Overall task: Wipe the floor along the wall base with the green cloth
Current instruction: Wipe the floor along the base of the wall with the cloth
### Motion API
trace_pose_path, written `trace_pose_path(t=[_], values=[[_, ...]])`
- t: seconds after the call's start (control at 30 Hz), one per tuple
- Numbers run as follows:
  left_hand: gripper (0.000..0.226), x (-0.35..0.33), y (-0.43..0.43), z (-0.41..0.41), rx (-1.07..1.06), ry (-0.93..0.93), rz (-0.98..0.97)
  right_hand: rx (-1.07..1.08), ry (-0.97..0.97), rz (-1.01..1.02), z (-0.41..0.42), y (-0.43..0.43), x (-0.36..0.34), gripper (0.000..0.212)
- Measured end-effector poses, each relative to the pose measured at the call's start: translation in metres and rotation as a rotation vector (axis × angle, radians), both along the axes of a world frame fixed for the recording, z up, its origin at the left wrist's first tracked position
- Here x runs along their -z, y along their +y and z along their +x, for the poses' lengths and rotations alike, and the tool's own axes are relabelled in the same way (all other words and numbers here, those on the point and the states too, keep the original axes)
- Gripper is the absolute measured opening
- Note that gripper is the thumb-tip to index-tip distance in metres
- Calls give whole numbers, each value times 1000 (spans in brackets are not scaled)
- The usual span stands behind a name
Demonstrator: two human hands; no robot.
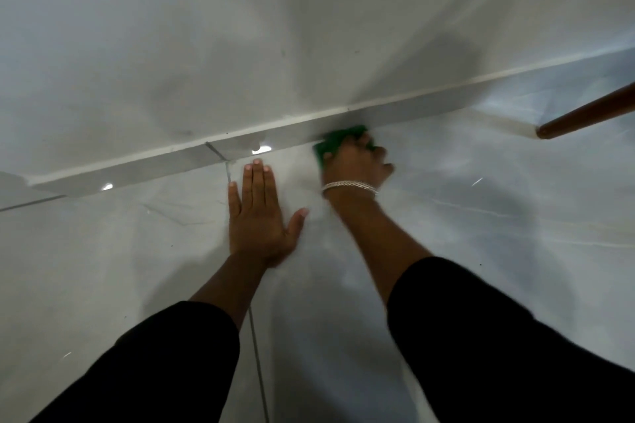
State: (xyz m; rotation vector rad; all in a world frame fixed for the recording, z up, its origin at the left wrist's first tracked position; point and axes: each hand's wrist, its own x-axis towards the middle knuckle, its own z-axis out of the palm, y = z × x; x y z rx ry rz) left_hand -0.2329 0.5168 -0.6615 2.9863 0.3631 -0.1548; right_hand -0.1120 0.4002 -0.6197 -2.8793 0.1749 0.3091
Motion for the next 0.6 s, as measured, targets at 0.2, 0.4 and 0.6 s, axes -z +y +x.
trace_pose_path(t=[0.2,0.4,0.6], values=[[94,1,2,-2,-2,20,-15,-304,-73,42,-30,21,-6,47],[95,1,2,-5,-11,-17,-47,-37,-86,13,14,-45,-2,45],[83,6,6,-5,5,-55,-96,-147,-75,44,-25,28,-6,42]])
